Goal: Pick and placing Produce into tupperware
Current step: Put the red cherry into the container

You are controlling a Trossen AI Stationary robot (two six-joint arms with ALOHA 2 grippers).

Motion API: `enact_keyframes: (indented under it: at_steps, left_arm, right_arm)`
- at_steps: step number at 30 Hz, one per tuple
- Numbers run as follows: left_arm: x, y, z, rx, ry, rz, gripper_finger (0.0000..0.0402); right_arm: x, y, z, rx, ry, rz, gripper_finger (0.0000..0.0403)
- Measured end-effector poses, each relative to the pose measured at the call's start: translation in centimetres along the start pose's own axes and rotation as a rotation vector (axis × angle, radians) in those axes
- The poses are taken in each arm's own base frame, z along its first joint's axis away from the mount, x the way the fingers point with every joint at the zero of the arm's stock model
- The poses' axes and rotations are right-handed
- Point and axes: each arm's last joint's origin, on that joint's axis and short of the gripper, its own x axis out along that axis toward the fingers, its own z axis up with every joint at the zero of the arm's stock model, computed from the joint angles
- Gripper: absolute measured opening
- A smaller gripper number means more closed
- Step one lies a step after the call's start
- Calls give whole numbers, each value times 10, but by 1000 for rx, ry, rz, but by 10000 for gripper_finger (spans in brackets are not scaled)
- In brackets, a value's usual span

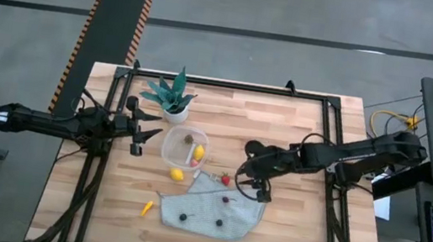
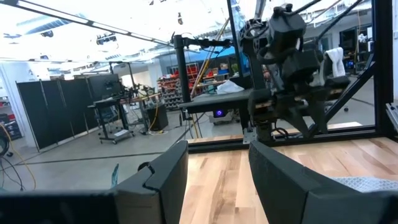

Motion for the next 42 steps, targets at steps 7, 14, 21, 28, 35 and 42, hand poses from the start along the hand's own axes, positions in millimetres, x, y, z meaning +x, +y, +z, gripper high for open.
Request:
enact_keyframes:
  at_steps: [7,14,21,28,35,42]
  left_arm:
    - [1,-1,-2,3,13,-3,157]
    - [3,-1,-1,1,5,-1,157]
    - [4,-1,-3,3,18,-4,157]
    - [4,-2,-3,3,16,-4,157]
    - [4,-2,-3,3,16,-4,157]
    - [4,-2,-3,3,17,-4,157]
  right_arm:
    - [17,16,-7,-41,-55,40,128]
    - [48,26,-16,-66,6,25,128]
    - [74,26,-27,2,93,20,148]
    - [95,27,-33,45,145,46,176]
    - [111,27,-35,57,178,47,179]
    - [123,27,-42,67,216,44,178]
